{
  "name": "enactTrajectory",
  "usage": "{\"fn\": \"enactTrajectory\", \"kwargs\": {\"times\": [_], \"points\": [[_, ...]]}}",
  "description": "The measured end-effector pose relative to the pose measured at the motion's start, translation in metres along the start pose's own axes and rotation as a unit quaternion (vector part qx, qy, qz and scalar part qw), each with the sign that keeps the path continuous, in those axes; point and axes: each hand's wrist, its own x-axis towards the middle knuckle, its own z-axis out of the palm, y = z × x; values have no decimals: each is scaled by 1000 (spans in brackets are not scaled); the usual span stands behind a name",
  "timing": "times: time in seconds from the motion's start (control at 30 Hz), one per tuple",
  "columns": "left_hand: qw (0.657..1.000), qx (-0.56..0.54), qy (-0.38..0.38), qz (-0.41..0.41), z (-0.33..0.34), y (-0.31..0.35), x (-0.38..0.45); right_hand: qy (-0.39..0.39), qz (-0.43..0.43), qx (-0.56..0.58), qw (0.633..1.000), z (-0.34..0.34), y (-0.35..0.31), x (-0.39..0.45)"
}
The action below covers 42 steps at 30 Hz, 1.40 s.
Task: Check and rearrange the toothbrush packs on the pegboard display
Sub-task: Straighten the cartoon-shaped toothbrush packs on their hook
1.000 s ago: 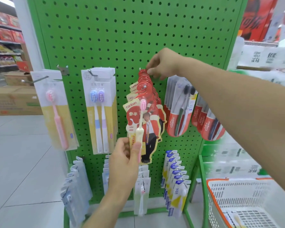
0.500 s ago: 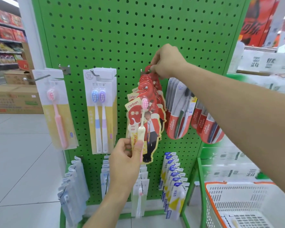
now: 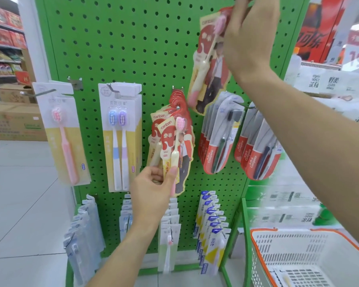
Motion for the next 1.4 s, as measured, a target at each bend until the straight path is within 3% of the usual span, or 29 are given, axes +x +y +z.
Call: {"fn": "enactTrajectory", "kwargs": {"times": [0.07,0.13,0.33,0.6,0.77,0.83,0.87,0.93,1.0,1.1,1.23,1.33,1.4], "points": [[1000,18,-15,8,-1,1,1,63,-18,31,997,-7,-2,-3],[999,34,-31,19,-2,3,1,72,3,63,995,-14,-2,-6],[997,45,-58,13,-8,5,0,-63,141,103,983,-41,-13,-31],[994,80,-74,5,-15,1,-10,-167,173,116,964,-76,-26,-106],[981,171,-30,92,-31,-5,-33,-259,259,156,917,-100,-35,-156],[982,146,-67,103,-40,-5,-47,-302,301,166,889,-108,-38,-179],[987,98,-102,71,-45,-3,-53,-321,312,167,879,-111,-39,-192],[981,-22,-187,-48,-52,3,-59,-354,330,182,856,-116,-40,-220],[952,-61,-265,-144,-57,2,-60,-379,365,208,824,-118,-40,-250],[921,-31,-349,-167,-65,-21,-65,-418,409,206,784,-119,-36,-291],[901,32,-398,-168,-71,-63,-80,-498,427,184,732,-122,-23,-342],[887,120,-427,-127,-74,-80,-79,-558,371,140,729,-125,-12,-363],[889,132,-417,-131,-73,-84,-75,-552,365,122,740,-124,-6,-368]]}}
